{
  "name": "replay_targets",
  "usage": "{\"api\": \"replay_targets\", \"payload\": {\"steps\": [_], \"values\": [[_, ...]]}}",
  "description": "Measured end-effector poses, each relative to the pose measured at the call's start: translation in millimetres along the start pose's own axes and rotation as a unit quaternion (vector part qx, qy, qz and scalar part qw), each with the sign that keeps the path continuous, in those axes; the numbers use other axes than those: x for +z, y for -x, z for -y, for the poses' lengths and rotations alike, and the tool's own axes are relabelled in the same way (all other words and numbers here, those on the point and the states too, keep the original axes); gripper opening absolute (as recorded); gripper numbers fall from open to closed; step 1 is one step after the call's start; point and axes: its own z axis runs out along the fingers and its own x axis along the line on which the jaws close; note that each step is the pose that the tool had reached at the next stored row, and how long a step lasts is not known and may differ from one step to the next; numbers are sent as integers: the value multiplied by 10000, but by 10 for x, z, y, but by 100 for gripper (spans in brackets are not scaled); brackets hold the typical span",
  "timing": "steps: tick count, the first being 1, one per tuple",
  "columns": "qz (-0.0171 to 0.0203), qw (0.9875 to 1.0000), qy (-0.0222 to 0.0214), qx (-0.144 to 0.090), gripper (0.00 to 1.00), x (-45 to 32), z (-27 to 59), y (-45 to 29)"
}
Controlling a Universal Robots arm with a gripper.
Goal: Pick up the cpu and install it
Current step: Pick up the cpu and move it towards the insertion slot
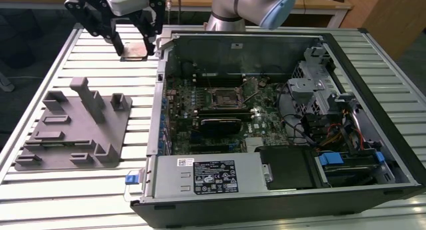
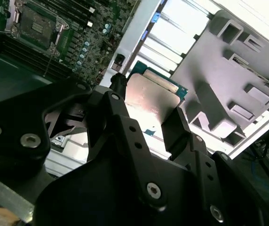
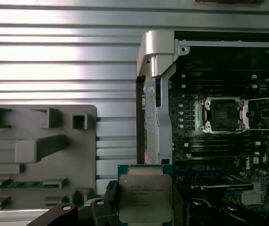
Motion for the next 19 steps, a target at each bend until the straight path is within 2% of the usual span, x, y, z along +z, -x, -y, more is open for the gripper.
{"api": "replay_targets", "payload": {"steps": [19], "values": [[-2,10000,0,0,54,30,-14,478]]}}
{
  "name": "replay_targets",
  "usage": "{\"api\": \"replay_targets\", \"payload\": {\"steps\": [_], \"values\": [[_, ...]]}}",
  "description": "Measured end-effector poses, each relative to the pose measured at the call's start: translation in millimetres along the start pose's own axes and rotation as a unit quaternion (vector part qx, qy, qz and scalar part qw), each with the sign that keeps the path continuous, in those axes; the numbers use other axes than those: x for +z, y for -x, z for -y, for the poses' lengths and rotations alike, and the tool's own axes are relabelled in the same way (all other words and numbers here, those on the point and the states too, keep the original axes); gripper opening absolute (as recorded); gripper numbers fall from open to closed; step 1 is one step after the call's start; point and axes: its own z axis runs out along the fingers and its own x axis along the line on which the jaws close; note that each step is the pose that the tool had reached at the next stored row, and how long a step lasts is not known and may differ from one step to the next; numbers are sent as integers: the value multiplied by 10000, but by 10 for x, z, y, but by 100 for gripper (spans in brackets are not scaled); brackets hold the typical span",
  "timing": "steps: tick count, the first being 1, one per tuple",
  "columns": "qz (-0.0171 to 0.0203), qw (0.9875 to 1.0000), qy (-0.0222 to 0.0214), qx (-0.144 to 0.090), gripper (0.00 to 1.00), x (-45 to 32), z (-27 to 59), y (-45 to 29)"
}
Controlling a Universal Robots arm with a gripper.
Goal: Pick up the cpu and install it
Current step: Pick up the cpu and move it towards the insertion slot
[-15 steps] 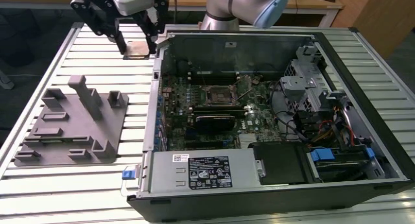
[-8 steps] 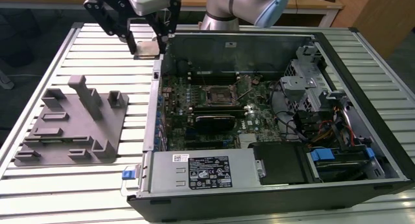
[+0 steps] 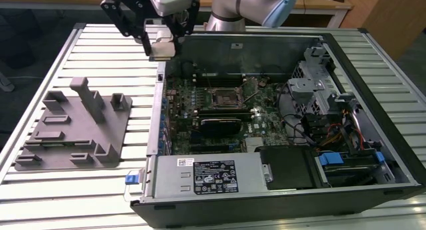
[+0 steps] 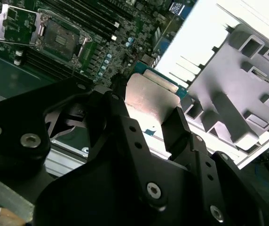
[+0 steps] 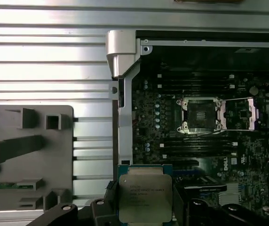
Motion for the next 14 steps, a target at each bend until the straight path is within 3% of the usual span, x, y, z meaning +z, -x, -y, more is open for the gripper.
{"api": "replay_targets", "payload": {"steps": [6,14], "values": [[-14,10000,-1,1,54,31,-7,162],[-60,10000,-4,4,54,120,-25,392]]}}
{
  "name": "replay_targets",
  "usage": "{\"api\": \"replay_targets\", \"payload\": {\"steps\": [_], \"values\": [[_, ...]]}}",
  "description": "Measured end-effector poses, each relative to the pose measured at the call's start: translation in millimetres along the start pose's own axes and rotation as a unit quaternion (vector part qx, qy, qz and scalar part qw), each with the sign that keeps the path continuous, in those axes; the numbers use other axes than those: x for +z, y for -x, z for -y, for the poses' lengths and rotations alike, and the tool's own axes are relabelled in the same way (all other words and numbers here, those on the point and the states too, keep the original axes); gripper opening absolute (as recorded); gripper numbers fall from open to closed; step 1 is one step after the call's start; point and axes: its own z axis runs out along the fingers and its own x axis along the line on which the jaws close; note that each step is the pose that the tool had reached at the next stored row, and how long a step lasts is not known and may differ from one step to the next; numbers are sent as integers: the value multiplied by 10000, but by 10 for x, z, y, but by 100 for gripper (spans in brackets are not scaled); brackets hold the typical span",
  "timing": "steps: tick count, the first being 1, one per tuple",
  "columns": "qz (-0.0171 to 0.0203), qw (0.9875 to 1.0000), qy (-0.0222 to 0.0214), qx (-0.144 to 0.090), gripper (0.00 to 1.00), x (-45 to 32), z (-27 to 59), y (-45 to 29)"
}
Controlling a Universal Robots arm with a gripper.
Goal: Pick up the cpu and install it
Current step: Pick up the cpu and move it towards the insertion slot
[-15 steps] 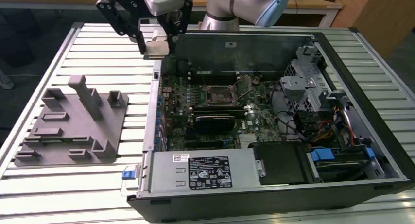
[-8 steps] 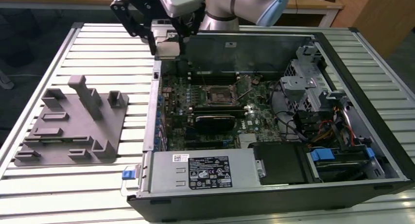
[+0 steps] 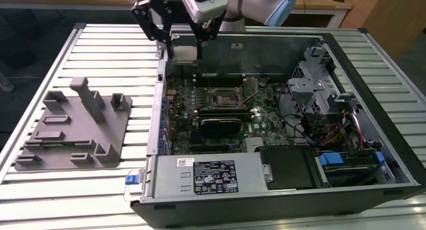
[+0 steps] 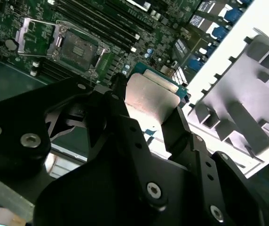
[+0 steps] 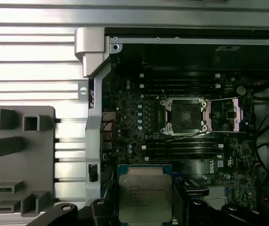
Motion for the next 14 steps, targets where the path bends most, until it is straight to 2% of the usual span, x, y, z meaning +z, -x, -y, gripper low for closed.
{"api": "replay_targets", "payload": {"steps": [7,14], "values": [[-44,10000,-7,2,54,102,-24,177],[-66,10000,-10,2,54,217,-71,296]]}}
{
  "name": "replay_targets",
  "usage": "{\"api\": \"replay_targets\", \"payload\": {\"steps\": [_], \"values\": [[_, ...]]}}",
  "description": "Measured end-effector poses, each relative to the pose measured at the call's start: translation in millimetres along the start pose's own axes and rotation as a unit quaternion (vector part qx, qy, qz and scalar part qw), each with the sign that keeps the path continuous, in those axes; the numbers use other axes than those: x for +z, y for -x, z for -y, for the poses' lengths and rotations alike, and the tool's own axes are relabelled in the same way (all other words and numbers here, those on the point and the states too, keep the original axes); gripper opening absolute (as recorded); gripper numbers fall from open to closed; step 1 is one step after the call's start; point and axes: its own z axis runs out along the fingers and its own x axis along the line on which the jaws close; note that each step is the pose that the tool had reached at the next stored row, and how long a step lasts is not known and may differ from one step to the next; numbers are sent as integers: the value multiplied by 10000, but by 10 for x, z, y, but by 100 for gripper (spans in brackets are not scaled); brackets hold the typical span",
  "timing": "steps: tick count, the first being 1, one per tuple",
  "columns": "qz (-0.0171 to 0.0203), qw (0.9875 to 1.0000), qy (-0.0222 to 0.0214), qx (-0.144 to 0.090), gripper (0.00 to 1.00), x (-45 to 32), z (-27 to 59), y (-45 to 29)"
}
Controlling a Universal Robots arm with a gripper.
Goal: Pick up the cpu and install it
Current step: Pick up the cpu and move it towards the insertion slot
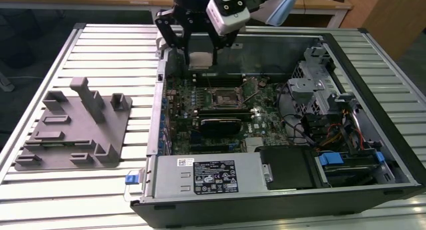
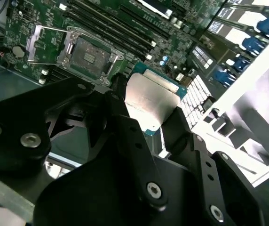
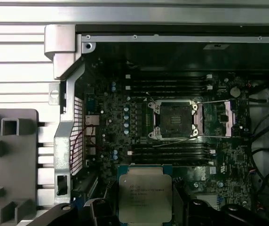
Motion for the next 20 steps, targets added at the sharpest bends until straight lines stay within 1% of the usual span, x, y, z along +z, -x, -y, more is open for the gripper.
{"api": "replay_targets", "payload": {"steps": [6,16,20], "values": [[-7,10000,-1,-1,54,83,-51,124],[-16,10000,-2,-4,54,201,-131,349],[-25,10000,-2,-4,54,258,-161,439]]}}
